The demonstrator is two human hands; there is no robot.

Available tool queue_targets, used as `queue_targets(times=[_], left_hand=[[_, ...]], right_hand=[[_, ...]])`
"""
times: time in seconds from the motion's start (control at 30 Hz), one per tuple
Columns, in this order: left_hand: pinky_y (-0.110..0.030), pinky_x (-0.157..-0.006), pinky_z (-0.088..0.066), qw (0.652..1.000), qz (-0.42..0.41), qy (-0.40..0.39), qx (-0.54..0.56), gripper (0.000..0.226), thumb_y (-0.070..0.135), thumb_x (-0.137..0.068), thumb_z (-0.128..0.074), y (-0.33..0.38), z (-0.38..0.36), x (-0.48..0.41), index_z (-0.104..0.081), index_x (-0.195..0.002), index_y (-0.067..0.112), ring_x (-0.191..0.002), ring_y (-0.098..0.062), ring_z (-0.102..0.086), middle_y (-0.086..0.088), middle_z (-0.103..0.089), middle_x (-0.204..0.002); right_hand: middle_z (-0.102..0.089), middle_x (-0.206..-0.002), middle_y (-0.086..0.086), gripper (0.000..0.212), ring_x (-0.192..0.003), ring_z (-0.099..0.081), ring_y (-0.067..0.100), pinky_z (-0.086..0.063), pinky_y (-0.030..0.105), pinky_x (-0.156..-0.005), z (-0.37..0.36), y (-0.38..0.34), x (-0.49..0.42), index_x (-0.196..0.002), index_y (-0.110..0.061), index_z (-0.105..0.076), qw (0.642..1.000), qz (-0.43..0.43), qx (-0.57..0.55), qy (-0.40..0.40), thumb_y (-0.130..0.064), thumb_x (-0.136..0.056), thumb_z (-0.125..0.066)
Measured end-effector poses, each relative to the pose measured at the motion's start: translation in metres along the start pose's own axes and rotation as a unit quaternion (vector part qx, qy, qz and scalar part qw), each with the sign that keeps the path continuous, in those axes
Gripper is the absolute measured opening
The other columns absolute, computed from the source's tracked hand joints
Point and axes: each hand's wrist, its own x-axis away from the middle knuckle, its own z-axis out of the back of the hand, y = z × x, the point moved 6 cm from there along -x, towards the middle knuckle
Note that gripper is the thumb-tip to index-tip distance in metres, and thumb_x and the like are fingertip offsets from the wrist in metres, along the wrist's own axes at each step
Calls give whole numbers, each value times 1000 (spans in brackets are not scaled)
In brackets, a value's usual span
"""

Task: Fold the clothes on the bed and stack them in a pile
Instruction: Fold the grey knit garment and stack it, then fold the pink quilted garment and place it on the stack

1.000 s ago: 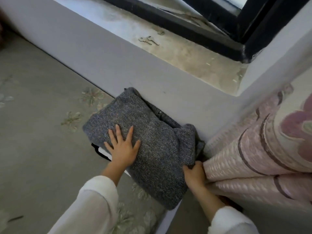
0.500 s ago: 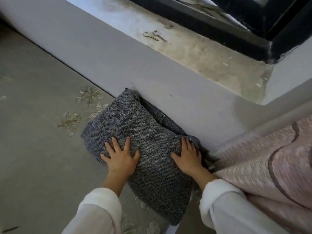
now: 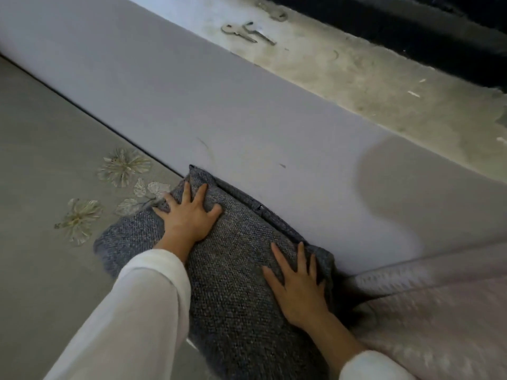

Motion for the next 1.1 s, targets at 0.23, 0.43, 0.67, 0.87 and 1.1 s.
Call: queue_targets(times=[0.23, 0.43, 0.67, 0.87, 1.1], left_hand=[[-61, -113, 5, 999, -33, 31, 19, 67, 68, -91, -21, 2, 12, 27, -2, -150, 43, -146, -32, 13, 3, 6, -161], [-45, -116, 11, 981, -21, 170, 95, 60, 55, -98, -21, -15, 13, 153, -3, -152, 36, -145, -22, 20, 0, 11, -161], [-46, -117, 0, 974, 26, 94, 204, 60, 49, -100, -25, -64, 1, 282, -3, -153, 32, -147, -24, 13, -5, 10, -161], [-42, -118, -9, 965, 121, 94, 211, 58, 42, -101, -30, -147, 7, 429, -15, -153, 21, -147, -29, -3, -11, -4, -160], [-41, -118, -13, 918, 280, 152, 238, 53, 39, -102, -31, -281, -27, 656, -22, -151, 21, -146, -27, -14, -10, -16, -159]], right_hand=[[23, -158, 0, 58, -145, 17, 33, -1, 65, -111, 3, -4, 3, -140, -61, 10, 999, 1, 45, 1, -73, -89, -15], [21, -158, -7, 62, -146, 17, 23, 5, 54, -116, -4, -45, 73, -145, -49, 14, 975, 171, 127, 57, -66, -91, -10], [4, -162, 0, 65, -148, 6, 21, 0, 50, -117, -20, -86, 155, -153, -25, -2, 965, 203, 160, 47, -44, -99, -32], [-20, -155, 0, 60, -140, -20, 21, -19, 43, -111, -62, -148, 263, -149, -19, -17, 934, 289, 205, 40, -43, -98, -38], [-30, -150, 3, 62, -137, -27, 25, -24, 44, -109, -197, -236, 429, -148, -18, -22, 880, 408, 239, -50, -43, -95, -42]])
